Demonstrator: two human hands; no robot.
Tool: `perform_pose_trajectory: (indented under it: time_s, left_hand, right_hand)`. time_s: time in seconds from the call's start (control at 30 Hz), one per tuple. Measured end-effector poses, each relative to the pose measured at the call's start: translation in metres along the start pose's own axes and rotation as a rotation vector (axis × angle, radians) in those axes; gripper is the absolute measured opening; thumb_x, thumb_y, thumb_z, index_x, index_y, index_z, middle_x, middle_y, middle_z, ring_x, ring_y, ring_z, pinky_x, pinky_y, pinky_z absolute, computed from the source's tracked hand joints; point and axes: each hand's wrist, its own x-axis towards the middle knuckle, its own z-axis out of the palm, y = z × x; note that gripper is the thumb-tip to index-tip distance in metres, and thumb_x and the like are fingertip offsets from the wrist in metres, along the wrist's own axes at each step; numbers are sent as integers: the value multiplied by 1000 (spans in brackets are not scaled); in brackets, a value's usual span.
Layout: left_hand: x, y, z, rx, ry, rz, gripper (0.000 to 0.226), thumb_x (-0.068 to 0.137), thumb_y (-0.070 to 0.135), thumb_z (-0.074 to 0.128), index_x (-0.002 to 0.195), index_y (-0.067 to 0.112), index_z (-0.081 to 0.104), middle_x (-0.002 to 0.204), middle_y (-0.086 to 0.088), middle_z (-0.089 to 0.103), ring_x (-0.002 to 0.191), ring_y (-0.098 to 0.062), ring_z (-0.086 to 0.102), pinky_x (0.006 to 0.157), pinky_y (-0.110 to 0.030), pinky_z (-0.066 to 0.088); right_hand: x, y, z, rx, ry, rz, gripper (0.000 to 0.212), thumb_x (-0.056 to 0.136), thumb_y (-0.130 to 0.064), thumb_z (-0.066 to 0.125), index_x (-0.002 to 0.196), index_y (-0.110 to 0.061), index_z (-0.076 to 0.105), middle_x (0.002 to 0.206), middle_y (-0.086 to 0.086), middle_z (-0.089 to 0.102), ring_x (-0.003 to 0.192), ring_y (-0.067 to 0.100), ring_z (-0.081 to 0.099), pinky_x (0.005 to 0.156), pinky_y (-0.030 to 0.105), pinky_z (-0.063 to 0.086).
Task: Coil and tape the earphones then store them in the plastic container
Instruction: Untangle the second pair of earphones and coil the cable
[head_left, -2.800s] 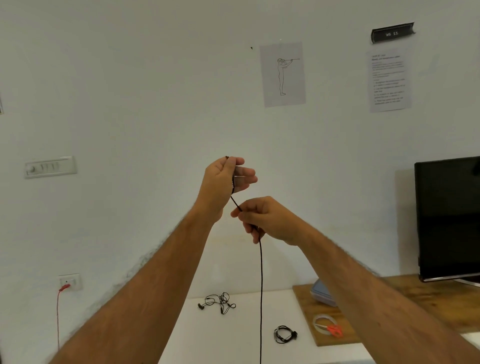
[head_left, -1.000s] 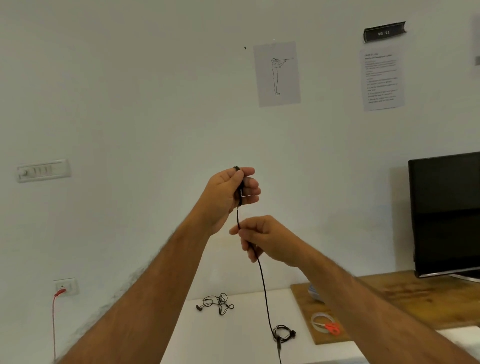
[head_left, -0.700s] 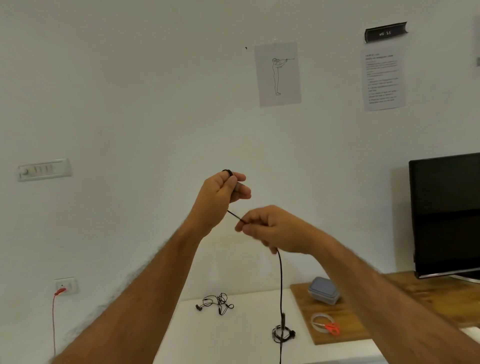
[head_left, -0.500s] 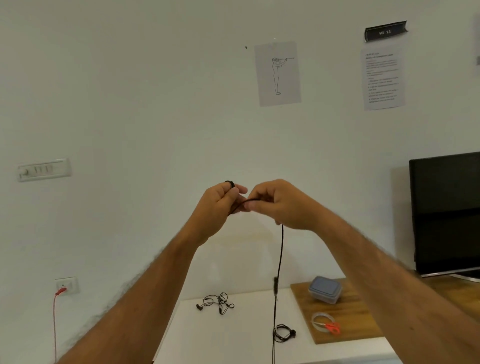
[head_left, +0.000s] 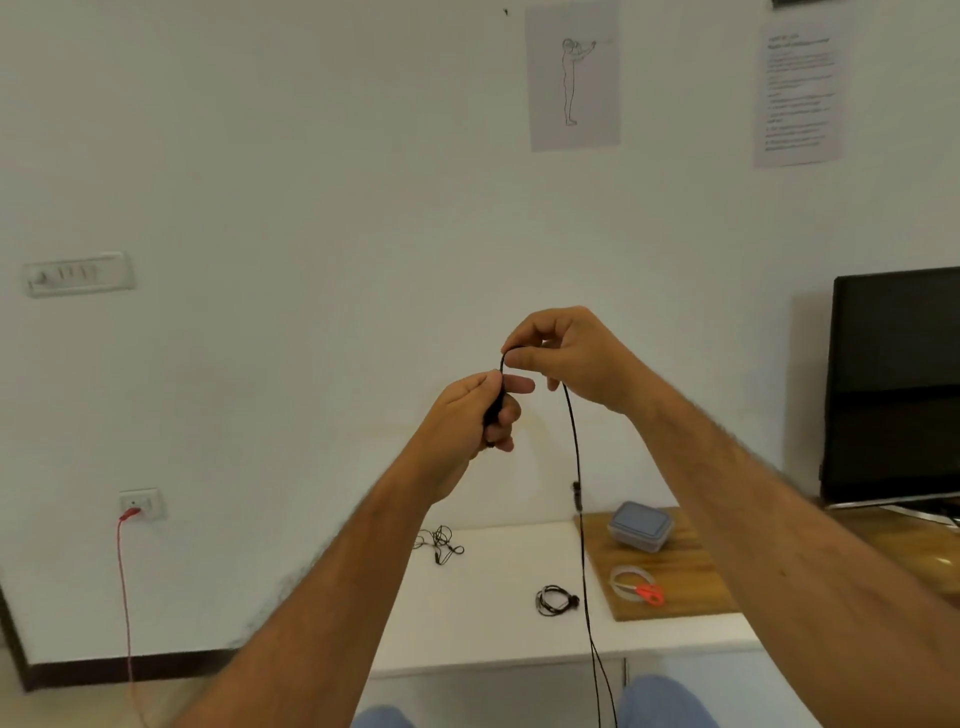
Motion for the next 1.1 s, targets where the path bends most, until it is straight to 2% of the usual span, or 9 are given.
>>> perform_pose_trajectory:
  time_s: [0.17, 0.27, 0.4, 0.5, 0.57, 0.7, 0.83, 0.97, 1.1]
  left_hand:
    - [-10, -12, 6, -63, -15, -45, 36, 107, 26, 30, 97, 12, 61, 65, 3, 48, 52, -11, 30, 53, -23, 39]
    - [-16, -18, 8, -142, -33, -53, 33, 107, 25, 31, 93, 13, 59, 64, 3, 44, 53, -11, 29, 54, -24, 37]
    - [-20, -29, 14, -222, -49, -60, 32, 107, 25, 31, 91, 13, 57, 63, 3, 42, 51, -10, 30, 53, -24, 38]
    - [-22, -38, 17, -252, -32, -78, 32, 107, 24, 31, 91, 12, 57, 62, 3, 41, 50, -10, 30, 52, -25, 38]
    - [-24, -43, 19, -267, -29, -88, 31, 107, 24, 31, 91, 12, 55, 63, 3, 41, 50, -10, 29, 52, -25, 37]
    - [-30, -50, 22, -288, 0, -96, 29, 107, 25, 32, 91, 11, 53, 62, 3, 42, 48, -10, 36, 53, -29, 36]
    - [-42, -58, 26, -289, 60, -92, 32, 107, 26, 32, 99, 9, 58, 67, 0, 57, 57, -16, 54, 54, -30, 42]
    - [-57, -68, 31, -394, 119, -126, 33, 107, 23, 32, 107, 6, 60, 79, -4, 69, 74, -21, 67, 73, -32, 58]
    - [-65, -76, 26, -370, 182, -140, 35, 107, 23, 29, 110, 8, 60, 88, -7, 73, 89, -26, 71, 92, -40, 55]
  right_hand:
    - [-11, 17, 13, 106, 6, 53, 5, 89, -10, 69, 89, -12, 74, 81, 1, 71, 65, 19, 59, 56, 29, 50]
    - [-21, 29, 24, 244, 8, 118, 8, 91, -7, 65, 93, -8, 73, 74, 2, 66, 64, 27, 54, 57, 33, 50]
    - [-42, 45, 48, 439, -7, 207, 16, 96, -10, 59, 94, -15, 74, 75, 11, 67, 72, 33, 61, 70, 47, 51]
    - [-58, 53, 64, 529, -33, 267, 17, 99, -9, 51, 101, -3, 67, 63, 2, 67, 54, 22, 66, 59, 36, 54]
    - [-67, 57, 71, 563, -36, 318, 15, 98, -2, 50, 91, -3, 64, 59, 1, 66, 49, 17, 64, 54, 30, 52]
    - [-88, 63, 86, 559, -42, 410, 46, 93, 0, 53, 60, -27, 68, 55, -4, 62, 50, 12, 53, 58, 30, 47]
    - [-116, 67, 99, 537, -45, 423, 25, 97, -7, 53, 74, -10, 64, 65, 3, 60, 55, 20, 52, 57, 34, 49]
    - [-148, 69, 114, 465, -139, 475, 24, 100, -10, 51, 81, -4, 64, 69, 7, 64, 56, 22, 56, 57, 31, 48]
    - [-170, 65, 118, 438, -215, 518, 19, 100, -10, 52, 100, -13, 71, 68, 5, 62, 58, 18, 57, 60, 29, 52]
